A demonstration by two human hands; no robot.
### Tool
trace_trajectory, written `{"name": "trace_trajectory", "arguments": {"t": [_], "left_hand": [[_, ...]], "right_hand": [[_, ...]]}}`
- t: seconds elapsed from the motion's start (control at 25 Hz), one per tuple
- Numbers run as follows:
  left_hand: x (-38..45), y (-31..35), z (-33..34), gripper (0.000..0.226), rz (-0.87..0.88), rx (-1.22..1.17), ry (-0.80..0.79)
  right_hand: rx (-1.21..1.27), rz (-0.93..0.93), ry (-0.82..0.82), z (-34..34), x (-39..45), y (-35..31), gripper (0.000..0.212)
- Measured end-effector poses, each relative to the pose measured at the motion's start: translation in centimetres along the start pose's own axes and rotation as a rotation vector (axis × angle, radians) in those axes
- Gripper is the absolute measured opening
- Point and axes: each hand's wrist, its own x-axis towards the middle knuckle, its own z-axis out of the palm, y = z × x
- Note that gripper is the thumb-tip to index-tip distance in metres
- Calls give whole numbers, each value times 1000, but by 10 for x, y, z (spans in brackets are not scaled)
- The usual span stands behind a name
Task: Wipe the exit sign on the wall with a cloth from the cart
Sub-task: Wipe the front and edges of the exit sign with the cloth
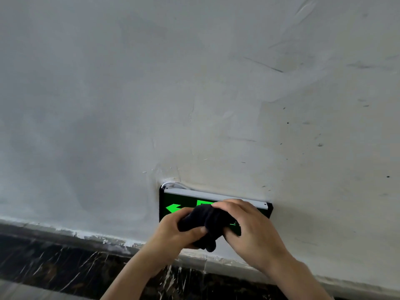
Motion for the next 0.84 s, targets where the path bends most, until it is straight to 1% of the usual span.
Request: {"name": "trace_trajectory", "arguments": {"t": [0.04,0.08,0.16,0.28,0.36,0.48,0.56,0.68,0.76,0.84], "left_hand": [[-1,-1,-5,29,8,15,42],[-3,-2,-10,27,15,29,88],[-7,-4,-24,26,21,61,171],[-15,-13,-47,25,15,107,274],[-22,-21,-60,24,-5,132,349],[-31,-34,-79,23,-27,186,469],[-35,-41,-91,23,-27,188,560],[-35,-53,-103,24,-35,159,667],[-30,-61,-107,26,-44,157,702],[-21,-69,-109,25,-55,157,720]], "right_hand": [[-46,-29,1,-7,6,0,44],[-103,-64,42,-16,14,0,40],[-249,-152,178,-36,38,0,36],[-460,-258,406,-68,86,0,40],[-584,-273,524,-92,116,3,46],[-670,-203,642,-117,152,11,59],[-691,-165,666,-126,168,22,65],[-724,-140,603,-123,175,44,69],[-755,-185,559,-106,174,53,69],[-805,-270,538,-76,175,58,69]]}}
